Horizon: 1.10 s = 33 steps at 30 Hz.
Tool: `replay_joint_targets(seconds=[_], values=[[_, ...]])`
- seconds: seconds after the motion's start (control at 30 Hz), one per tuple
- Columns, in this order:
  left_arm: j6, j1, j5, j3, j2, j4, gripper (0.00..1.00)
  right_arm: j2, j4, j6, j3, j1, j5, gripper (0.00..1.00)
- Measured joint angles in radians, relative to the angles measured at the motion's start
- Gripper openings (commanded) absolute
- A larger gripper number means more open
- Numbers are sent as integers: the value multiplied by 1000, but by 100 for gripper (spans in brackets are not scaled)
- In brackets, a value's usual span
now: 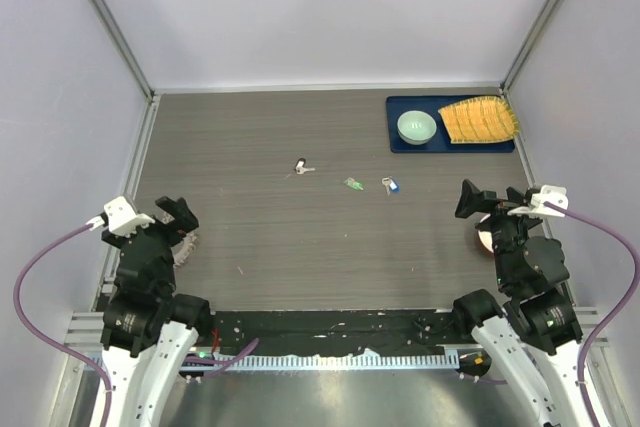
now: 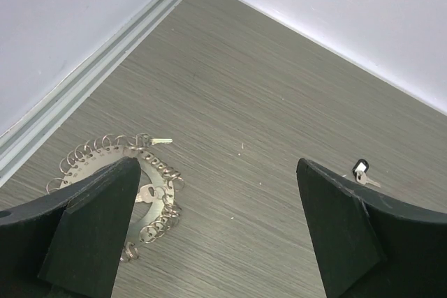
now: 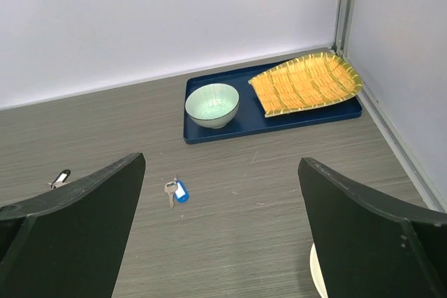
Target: Put the keys on the keyring
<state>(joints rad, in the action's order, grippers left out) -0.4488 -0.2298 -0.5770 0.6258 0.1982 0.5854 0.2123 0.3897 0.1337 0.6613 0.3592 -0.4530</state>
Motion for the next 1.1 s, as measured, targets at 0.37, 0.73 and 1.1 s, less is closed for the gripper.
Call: replay_joint_targets(seconds=[0.37,0.73,1.1], values=[[-51,0,-10,0,24,18,100,-5,-8,-1,-5,0,2,99],[-253,0,-19,12,169,150,100,31,-8,-3,-5,1,21,100],[-472,1,-68,-69,480,126,96,-14,-15,1,-24,39,92,100]])
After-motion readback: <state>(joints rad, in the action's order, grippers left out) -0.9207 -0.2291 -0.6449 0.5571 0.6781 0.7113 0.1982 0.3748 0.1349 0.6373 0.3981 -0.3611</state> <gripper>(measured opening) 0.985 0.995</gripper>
